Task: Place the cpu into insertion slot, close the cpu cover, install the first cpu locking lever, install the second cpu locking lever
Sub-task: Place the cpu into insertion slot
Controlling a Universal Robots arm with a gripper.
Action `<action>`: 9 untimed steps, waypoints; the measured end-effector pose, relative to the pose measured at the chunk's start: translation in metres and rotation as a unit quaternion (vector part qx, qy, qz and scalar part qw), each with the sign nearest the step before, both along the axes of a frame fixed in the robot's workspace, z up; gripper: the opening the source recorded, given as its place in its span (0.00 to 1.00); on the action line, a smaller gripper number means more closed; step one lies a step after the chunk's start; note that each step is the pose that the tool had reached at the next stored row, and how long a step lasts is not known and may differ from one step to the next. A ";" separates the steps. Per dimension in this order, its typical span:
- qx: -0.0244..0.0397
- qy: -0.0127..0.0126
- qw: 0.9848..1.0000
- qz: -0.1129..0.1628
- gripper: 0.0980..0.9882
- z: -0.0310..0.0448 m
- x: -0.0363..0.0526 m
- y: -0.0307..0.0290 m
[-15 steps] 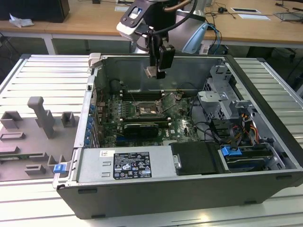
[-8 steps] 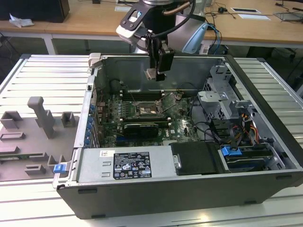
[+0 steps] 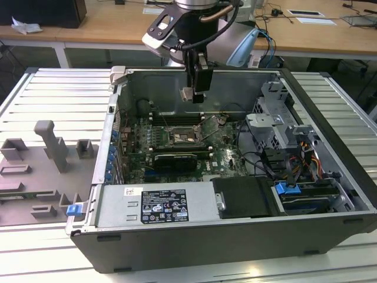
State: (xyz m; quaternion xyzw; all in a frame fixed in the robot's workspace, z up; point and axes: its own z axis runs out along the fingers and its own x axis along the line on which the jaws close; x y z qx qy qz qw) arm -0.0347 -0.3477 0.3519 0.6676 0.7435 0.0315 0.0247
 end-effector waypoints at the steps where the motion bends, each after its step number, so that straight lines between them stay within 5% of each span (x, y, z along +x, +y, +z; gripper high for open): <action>1: 0.000 0.000 1.000 -0.004 0.50 -0.0004 0.0000 0.0000; 4: -0.004 0.000 1.000 -0.027 0.50 -0.0046 0.0000 0.0000; 9: -0.007 0.000 1.000 -0.028 0.50 -0.0163 0.0000 0.0000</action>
